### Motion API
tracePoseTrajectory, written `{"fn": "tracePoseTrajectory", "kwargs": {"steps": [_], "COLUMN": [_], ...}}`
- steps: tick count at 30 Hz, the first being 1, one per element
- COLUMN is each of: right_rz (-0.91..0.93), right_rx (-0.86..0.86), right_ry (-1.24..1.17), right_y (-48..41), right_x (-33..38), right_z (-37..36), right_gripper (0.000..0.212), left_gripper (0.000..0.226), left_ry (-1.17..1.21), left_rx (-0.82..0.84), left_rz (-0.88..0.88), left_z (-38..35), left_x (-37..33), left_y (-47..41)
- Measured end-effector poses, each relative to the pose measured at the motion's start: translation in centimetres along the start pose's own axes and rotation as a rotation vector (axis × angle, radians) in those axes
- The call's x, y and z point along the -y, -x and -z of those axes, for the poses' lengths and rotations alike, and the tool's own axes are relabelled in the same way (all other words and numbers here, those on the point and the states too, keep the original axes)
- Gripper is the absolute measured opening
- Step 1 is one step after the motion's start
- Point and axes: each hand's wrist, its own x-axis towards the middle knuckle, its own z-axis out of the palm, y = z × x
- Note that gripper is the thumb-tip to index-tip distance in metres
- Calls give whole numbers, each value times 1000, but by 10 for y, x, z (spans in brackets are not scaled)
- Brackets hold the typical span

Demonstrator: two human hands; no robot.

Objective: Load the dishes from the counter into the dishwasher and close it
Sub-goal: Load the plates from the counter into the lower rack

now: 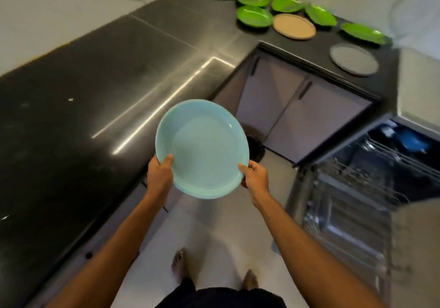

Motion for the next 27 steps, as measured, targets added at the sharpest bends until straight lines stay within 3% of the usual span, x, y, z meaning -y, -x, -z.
{"fn": "tracePoseTrajectory", "kwargs": {"steps": [2, 6, 7, 15, 18, 21, 27], "right_rz": [-63, -196, -241, -463, -489, -515, -513], "right_rx": [-45, -112, -153, -110, -106, -124, -183], "right_ry": [36, 119, 131, 271, 321, 278, 132], "right_y": [2, 15, 21, 67, 70, 62, 30], "right_x": [-31, -90, -113, -230, -252, -272, -298], "right_z": [52, 135, 189, 378, 421, 452, 475], "right_gripper": [11, 30, 28, 18, 19, 20, 18], "left_gripper": [19, 24, 25, 37, 41, 27, 33], "left_ry": [-56, -199, -244, -539, -597, -643, -693], "left_rx": [81, 225, 301, 511, 555, 581, 683], "left_rz": [45, 93, 106, 145, 197, 220, 244], "left_z": [-38, -92, -134, -267, -303, -342, -427], "left_x": [23, 60, 79, 154, 170, 180, 196], "left_y": [22, 71, 103, 226, 255, 276, 277]}}
